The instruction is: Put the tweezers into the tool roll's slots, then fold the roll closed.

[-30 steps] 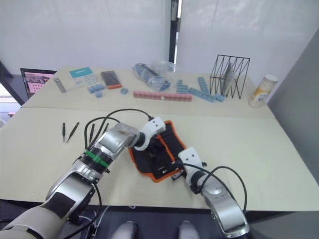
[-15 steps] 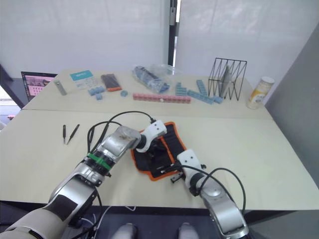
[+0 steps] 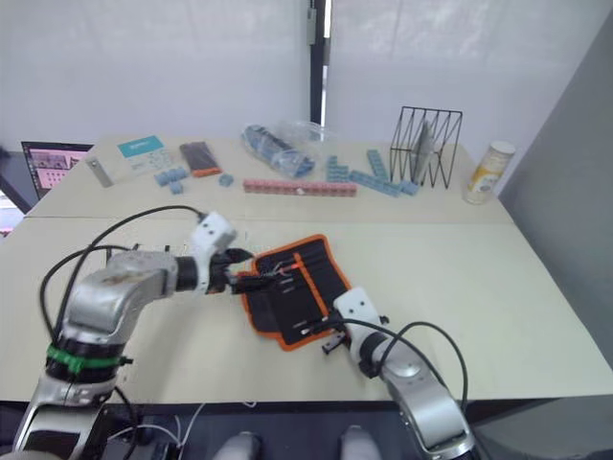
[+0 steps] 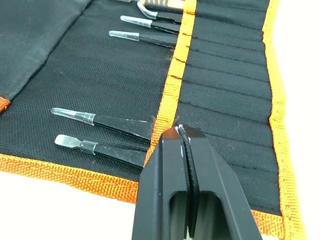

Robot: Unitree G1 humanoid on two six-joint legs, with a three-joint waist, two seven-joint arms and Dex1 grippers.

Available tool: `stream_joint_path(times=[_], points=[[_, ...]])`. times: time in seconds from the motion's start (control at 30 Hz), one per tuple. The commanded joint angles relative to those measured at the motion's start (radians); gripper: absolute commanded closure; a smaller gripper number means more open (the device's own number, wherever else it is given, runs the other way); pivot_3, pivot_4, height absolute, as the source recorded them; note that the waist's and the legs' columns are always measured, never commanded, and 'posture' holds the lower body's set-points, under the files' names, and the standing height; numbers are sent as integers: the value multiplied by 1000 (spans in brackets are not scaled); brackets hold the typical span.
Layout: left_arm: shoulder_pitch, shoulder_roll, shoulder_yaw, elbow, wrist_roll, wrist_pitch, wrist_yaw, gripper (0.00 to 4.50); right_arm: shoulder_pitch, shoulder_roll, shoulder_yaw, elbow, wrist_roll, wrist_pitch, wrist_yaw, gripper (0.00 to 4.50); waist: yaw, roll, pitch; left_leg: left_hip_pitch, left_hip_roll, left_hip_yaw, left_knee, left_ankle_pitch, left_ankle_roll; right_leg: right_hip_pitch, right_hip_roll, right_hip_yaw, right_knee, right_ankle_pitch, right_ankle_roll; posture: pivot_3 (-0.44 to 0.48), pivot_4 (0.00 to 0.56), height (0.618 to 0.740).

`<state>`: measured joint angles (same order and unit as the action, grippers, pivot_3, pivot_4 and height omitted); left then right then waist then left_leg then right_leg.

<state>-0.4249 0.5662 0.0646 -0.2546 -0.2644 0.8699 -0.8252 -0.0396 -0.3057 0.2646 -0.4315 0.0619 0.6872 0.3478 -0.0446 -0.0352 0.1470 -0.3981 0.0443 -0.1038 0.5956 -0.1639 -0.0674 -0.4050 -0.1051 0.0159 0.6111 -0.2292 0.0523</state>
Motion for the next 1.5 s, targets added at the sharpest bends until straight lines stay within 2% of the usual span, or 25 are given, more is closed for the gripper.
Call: stream_joint_path(times=[0.03,0.2,0.37,0.5,0.7,0.8,1.17,1.3,1.5], points=[[154,11,185,-109,-47,-71,43,52,37,-21,33,109,-2,49,28,4500,1,0,0,0,0,0,0,0,0,0,0,0,0,0,0,0,150,737],[394,-48,400,-206,-102,-88,144,52,29,-29,18,102,3,35,44,4500,4,-3,4,0,1,0,0,-1,-1,-1,0,0,-1,-1,-2,0,150,737],[620,-122,554,-214,-111,-265,170,52,30,-38,-1,94,12,26,60,4500,3,-4,4,-1,1,1,0,-3,-4,-5,-1,-1,-7,-1,-2,0,150,737],[789,-223,667,-273,-146,-376,209,52,33,-56,-6,94,13,19,82,4500,4,-4,4,-5,2,1,0,-3,-5,-6,-2,-1,-13,-1,-2,0,150,737],[918,-364,713,-320,-161,-481,328,52,30,-62,-3,110,10,4,96,4500,7,-6,3,-10,1,6,1,-3,-5,-10,-5,-2,-17,-1,-2,0,150,737],[948,-382,717,-307,-157,-513,356,52,27,-60,0,112,12,3,101,4500,6,-6,3,-14,2,6,3,-3,-5,-15,-5,-2,-17,-1,-2,0,150,737],[896,-314,653,-200,-148,-538,409,52,-1,-52,7,141,7,-8,113,4500,2,-6,3,-15,3,10,4,-3,-6,-16,-6,-2,-17,-1,-2,0,150,737],[788,-269,627,-145,-139,-483,484,52,-4,-48,9,142,5,-6,110,4500,2,-6,3,-14,3,11,4,-3,-6,-16,-5,-2,-16,-1,-2,0,150,737],[540,-175,577,-11,-130,-349,597,52,-5,-41,12,142,2,-3,105,4500,6,-8,2,-11,4,11,4,-3,-5,-15,-4,-2,-14,-1,-2,0,150,737]])
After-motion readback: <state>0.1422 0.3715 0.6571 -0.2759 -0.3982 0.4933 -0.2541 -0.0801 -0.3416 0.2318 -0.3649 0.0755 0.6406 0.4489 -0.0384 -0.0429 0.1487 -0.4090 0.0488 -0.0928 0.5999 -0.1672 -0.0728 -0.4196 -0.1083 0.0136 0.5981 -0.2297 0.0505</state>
